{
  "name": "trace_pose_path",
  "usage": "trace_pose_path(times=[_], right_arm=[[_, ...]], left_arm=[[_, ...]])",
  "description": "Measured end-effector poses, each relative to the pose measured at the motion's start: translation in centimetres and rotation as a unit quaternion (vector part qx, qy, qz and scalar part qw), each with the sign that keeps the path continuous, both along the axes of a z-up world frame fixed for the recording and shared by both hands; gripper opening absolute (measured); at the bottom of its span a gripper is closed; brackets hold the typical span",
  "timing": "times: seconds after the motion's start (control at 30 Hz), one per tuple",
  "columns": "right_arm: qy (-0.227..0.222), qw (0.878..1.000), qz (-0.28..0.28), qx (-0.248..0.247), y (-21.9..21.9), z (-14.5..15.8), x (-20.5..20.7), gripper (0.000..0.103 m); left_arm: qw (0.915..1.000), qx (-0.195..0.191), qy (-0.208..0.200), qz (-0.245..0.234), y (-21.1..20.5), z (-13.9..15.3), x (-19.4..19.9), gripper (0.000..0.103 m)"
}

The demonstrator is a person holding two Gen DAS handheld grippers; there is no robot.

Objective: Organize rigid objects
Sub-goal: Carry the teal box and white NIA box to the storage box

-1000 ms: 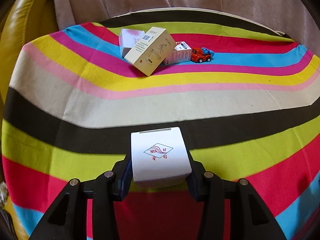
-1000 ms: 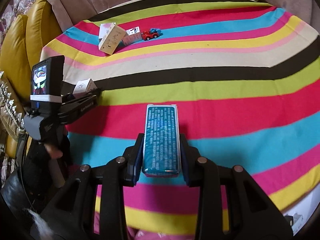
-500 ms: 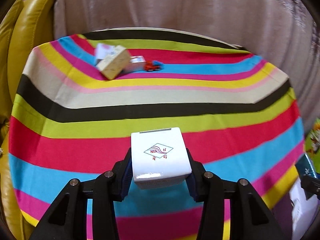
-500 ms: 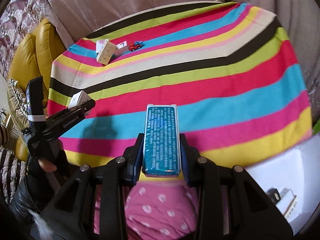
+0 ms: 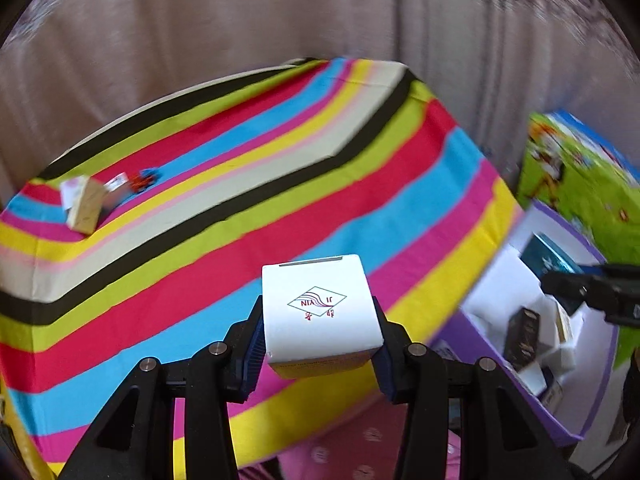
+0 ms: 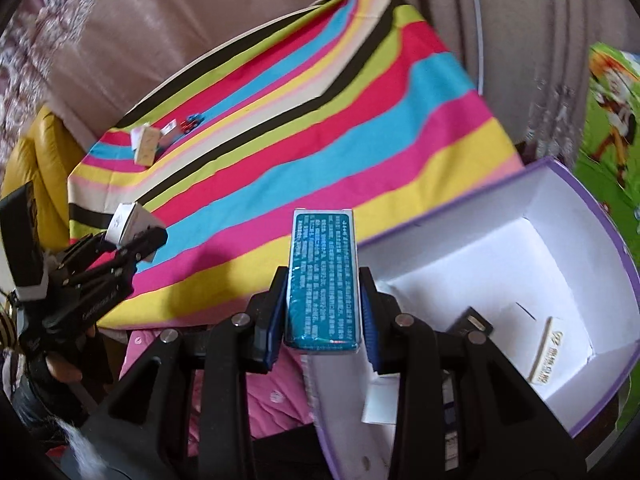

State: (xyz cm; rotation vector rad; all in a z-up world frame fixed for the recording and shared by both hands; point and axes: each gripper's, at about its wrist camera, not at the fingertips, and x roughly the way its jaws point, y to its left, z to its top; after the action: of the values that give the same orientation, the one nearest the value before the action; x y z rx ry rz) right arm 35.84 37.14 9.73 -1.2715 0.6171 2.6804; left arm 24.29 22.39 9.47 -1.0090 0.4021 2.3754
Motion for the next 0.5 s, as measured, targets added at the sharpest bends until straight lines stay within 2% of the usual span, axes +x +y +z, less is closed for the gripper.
trace_pose_path(times=[0.2, 0.3, 0.5], right_arm=[[-0.008, 0.999, -0.033, -0.004, 2.8, -1.3, 2.4, 0.037], [-0.013, 0.999, -0.049, 0.011, 3.5, -1.7, 3.3, 0.037], [-0.019, 0.995, -0.095, 0.035, 6.6, -2.0, 5.6, 0.037]], left_arm=[[0.9985, -0.018, -0.01, -0.05, 3.5, -0.3, 1.7, 0.047], [0.9965, -0.027, -0.021, -0.076, 5.3, -0.5, 2.4, 0.047], [0.9872, -0.051, -0.024, -0.149, 9.7, -0.5, 5.5, 0.047]])
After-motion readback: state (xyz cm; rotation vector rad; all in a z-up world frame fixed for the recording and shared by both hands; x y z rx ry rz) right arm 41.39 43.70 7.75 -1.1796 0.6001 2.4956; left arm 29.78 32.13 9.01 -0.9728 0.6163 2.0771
